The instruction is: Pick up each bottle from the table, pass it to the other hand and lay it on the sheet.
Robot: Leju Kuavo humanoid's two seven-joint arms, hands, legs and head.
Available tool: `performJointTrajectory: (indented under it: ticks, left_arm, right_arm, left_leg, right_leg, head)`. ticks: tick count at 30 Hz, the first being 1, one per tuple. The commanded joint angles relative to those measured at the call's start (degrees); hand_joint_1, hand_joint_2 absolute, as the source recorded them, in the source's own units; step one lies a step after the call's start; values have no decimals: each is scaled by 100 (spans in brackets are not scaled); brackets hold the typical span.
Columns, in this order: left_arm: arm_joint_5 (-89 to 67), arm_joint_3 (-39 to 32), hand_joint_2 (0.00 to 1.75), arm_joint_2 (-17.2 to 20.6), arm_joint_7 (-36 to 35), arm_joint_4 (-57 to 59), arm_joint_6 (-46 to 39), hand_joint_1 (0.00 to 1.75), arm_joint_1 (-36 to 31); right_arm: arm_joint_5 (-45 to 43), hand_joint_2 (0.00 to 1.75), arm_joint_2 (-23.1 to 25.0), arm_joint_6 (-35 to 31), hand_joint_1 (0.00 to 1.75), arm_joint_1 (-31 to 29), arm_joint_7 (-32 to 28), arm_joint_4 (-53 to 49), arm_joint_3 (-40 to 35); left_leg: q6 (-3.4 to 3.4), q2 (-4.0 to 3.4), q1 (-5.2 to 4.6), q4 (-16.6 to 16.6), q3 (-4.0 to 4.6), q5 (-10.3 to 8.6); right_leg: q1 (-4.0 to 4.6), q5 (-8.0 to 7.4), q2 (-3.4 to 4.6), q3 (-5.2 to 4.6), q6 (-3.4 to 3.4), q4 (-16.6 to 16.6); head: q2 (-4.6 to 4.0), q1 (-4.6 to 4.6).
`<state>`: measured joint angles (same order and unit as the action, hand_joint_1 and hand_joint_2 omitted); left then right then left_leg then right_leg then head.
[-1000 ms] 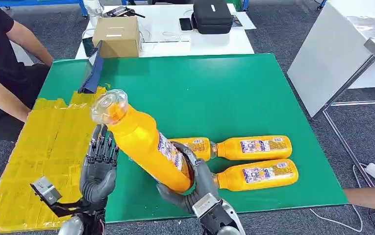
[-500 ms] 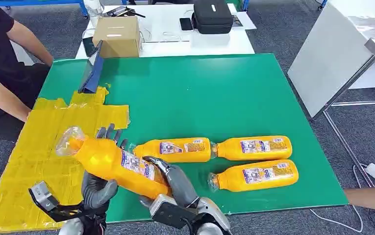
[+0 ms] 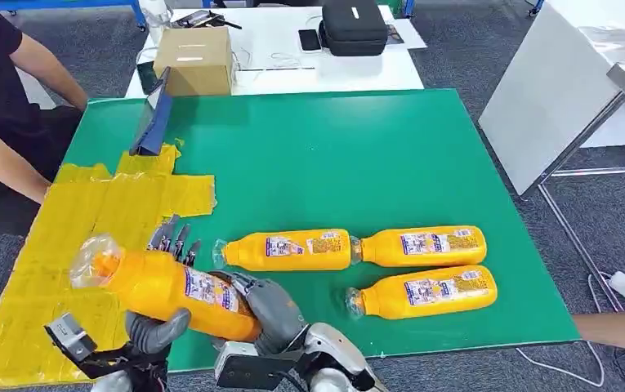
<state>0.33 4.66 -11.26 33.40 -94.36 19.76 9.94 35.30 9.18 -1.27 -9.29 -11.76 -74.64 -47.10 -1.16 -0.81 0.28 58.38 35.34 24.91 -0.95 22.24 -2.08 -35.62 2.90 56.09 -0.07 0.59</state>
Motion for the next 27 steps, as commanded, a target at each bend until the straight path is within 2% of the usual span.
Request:
performJointTrajectory:
  ticks: [1,10,14,15,16,17,22,23,25,27]
  left_arm:
    - [-59,119,175,90,-5,447,15,175,-309]
    - [-779,-83,175,124,206,106,-460,175,-249]
    - [-773,-101,175,145,204,107,-455,175,-230]
    - [-1061,-130,175,153,232,34,-692,175,-209]
    - [-1431,-176,175,193,239,-45,-982,175,-187]
    - [-1662,-236,175,215,250,-113,-1186,175,-156]
    - [-4599,-766,175,448,102,-318,-3920,175,-82]
    - [-4911,-808,175,499,63,-304,-4196,175,-60]
    - [-6308,-872,175,670,-352,-79,-5222,175,-18]
    - [-7258,-869,175,838,-782,258,-5845,175,8]
  right_arm:
    - [100,175,-165,84,175,-66,-49,402,-750]
    - [104,175,-208,-393,175,220,62,-75,-24]
    - [95,175,-226,-382,175,211,60,-87,-9]
    - [252,175,-231,-598,168,283,107,-225,88]
    - [644,175,-260,-1028,21,316,174,-402,216]
    - [811,175,-290,-1159,0,340,217,-569,315]
    - [1440,175,-529,-1476,0,367,505,-1389,1213]
    - [1433,175,-589,-1433,0,337,513,-1419,1304]
    - [1344,175,-742,-1372,0,230,498,-1356,1482]
    - [1324,175,-899,-1297,0,56,448,-1181,1602]
  left_leg:
    - [5,14,2,-13,-30,4]
    - [4,18,4,-6,-15,1]
    - [2,7,1,-5,-7,1]
    - [4,8,2,-5,-18,5]
    - [4,8,3,-5,-14,4]
    - [4,9,2,-3,-8,2]
    - [4,0,2,0,-7,4]
    - [3,0,0,-3,-2,1]
    - [4,6,2,-4,-13,3]
    - [3,5,1,-9,-18,1]
  right_leg:
    - [0,8,6,31,-12,-10]
    - [3,6,-2,18,-10,-7]
    - [0,3,4,9,-6,-4]
    - [0,6,9,18,-10,-4]
    - [1,5,8,15,-9,-4]
    - [1,4,5,8,-8,-3]
    - [1,3,16,7,-10,1]
    - [-1,0,13,3,-7,0]
    - [0,2,12,14,-10,-3]
    - [-1,1,11,19,-9,-8]
  head:
    - [0,0]
    - [0,-2]
    - [0,0]
    - [0,-2]
    - [0,0]
    - [0,-2]
    - [0,0]
    - [0,0]
    - [0,0]
    - [0,-2]
